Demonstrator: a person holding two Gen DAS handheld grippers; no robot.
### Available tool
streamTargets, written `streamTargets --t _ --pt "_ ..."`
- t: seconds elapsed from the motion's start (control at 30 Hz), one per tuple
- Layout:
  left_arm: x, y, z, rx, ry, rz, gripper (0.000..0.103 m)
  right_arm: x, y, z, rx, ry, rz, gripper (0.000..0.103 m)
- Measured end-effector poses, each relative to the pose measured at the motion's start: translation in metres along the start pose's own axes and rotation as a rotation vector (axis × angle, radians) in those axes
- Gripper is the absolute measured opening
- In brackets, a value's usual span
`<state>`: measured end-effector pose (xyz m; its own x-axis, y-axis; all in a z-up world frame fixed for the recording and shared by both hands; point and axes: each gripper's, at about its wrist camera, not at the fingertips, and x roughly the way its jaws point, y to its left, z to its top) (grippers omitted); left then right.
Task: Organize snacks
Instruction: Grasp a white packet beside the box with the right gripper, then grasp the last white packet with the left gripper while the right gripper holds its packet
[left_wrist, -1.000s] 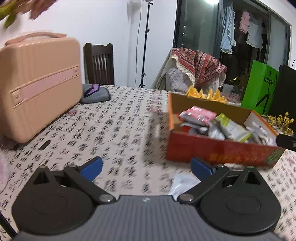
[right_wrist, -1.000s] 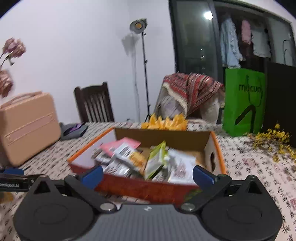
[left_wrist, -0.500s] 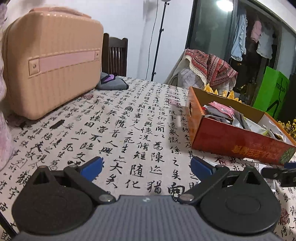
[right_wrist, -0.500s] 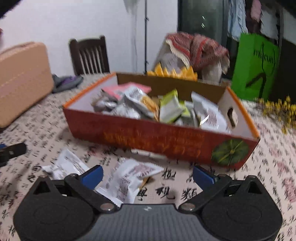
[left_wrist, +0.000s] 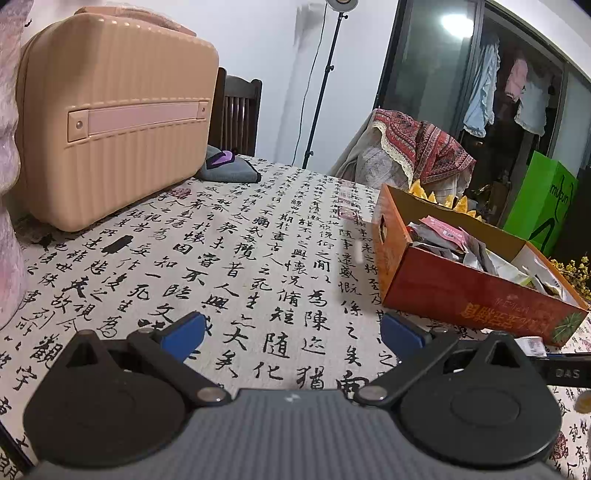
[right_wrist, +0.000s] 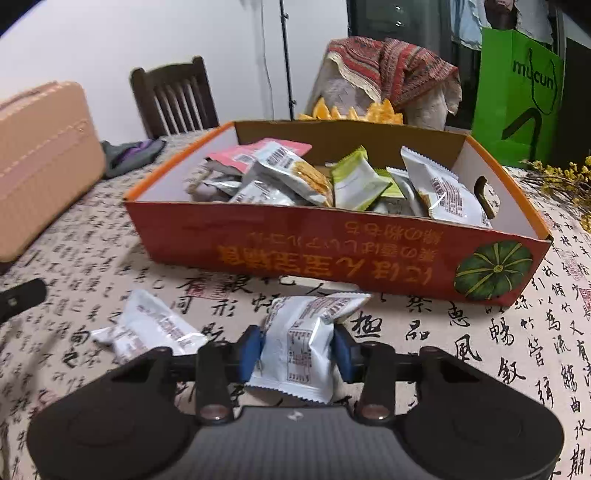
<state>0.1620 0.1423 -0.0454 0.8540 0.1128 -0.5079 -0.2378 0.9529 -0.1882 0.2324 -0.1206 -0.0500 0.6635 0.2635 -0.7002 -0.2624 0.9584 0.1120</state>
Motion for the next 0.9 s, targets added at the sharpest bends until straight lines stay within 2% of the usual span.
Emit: streamTargets --t 0.33,0.5,0.6,0.7,0.9 --pt "0.007 -0.002 -0.001 0.005 0.03 0.013 0.103 -0.048 -0.043 -0.018 0.057 -0.127 -0.02 0.04" --pt "0.009 -0.012 -0.002 0.056 0.046 0.06 0.103 -0.057 -0.082 -0.027 0.137 -0.145 -0.054 0.04" --pt "0.006 -0.024 0.0 0.095 0.056 0.061 0.103 -0.057 -0.098 -0.033 0.173 -0.16 -0.066 0.04" --pt "0.008 -0.041 0.004 0.114 0.097 0.032 0.103 -0.052 -0.107 -0.038 0.199 -0.176 -0.054 0.04" --pt "0.022 -0.091 0.008 0.216 0.141 -0.002 0.103 -0.052 -0.107 -0.043 0.181 -0.215 -0.072 0.04"
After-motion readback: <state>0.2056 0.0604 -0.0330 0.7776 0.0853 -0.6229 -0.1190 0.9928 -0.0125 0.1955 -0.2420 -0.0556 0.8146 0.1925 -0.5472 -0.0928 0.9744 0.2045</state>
